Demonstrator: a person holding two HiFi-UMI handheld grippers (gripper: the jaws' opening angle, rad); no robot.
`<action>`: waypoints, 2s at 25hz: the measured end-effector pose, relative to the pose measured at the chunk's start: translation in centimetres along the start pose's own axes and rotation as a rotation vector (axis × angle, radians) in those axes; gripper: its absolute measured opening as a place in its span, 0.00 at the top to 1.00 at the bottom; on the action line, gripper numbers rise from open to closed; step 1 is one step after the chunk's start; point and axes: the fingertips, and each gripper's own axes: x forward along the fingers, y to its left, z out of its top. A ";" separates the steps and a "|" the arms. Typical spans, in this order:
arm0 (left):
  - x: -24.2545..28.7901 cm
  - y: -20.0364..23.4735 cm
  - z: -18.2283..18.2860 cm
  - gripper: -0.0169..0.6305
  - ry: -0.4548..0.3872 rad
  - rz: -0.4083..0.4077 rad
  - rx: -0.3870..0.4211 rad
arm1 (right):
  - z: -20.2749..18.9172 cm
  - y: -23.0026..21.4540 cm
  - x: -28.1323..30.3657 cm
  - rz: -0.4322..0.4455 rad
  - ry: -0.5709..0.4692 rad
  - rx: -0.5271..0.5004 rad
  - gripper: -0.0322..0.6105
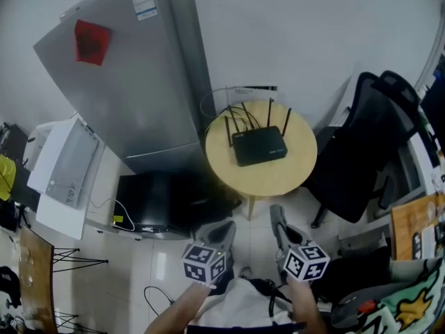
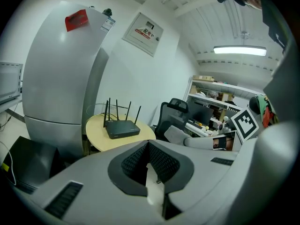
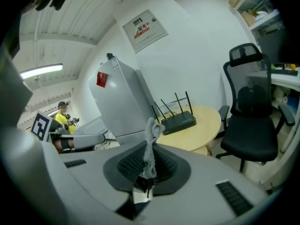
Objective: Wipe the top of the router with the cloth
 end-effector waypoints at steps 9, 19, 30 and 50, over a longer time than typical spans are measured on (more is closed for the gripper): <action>6.6 3.1 2.4 0.98 0.020 -0.038 0.001 | 2.2 -3.8 4.4 -0.045 -0.002 0.034 0.90; 16.5 10.6 8.9 0.98 0.032 -0.043 -0.040 | 9.9 -7.0 15.4 -0.054 0.044 0.003 0.90; 24.5 17.4 11.1 0.98 0.111 -0.039 -0.073 | 13.3 -8.5 28.3 -0.008 0.148 -0.036 0.90; 31.5 25.1 9.8 0.98 0.193 -0.027 -0.181 | 11.1 -9.3 46.8 0.050 0.476 -0.125 0.90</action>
